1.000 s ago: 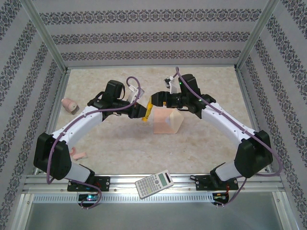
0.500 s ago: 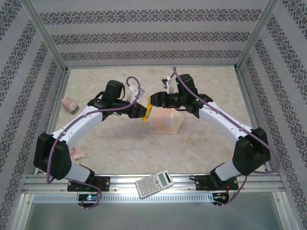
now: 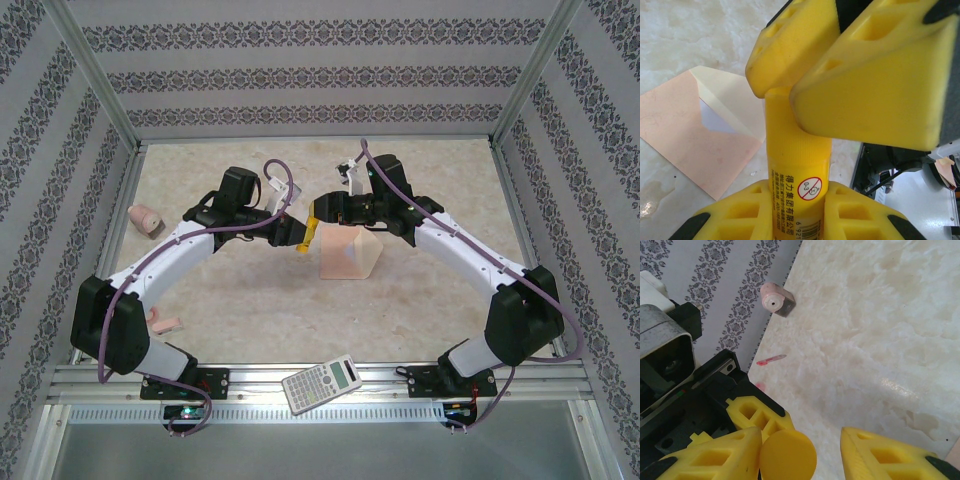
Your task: Place the letter into the envelope and seal it
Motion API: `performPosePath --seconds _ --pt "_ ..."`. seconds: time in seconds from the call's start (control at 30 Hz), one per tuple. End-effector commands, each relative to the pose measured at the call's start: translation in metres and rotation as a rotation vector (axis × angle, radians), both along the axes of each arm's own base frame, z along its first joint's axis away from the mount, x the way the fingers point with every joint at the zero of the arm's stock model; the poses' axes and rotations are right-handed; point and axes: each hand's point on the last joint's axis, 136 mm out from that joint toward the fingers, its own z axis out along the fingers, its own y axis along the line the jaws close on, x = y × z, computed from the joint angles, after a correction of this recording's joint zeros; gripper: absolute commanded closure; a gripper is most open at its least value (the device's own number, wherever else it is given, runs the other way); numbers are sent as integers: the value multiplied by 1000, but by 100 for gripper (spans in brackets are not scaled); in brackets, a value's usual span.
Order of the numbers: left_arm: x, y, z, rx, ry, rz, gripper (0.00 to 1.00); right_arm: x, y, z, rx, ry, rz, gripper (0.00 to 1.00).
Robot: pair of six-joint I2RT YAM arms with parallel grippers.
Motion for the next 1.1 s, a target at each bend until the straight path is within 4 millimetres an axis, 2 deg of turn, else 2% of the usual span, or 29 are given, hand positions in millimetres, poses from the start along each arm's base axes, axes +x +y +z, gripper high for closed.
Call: performPosePath --seconds 0.0,0.37,0.63,0.87,1.07 --pt "6 -7 18 -37 -53 -11 100 -2 9 5 16 -9 26 54" --pt "11 -7 14 -27 -54 11 100 -5 10 4 14 -9 30 54" --pt "12 -6 13 -23 -50 17 100 -4 12 5 20 -12 33 63" --pt "15 -6 14 -21 -59 28 100 -4 13 3 20 -5 33 61" --pt "14 -6 11 -20 -49 26 100 -4 12 6 18 -19 25 67"
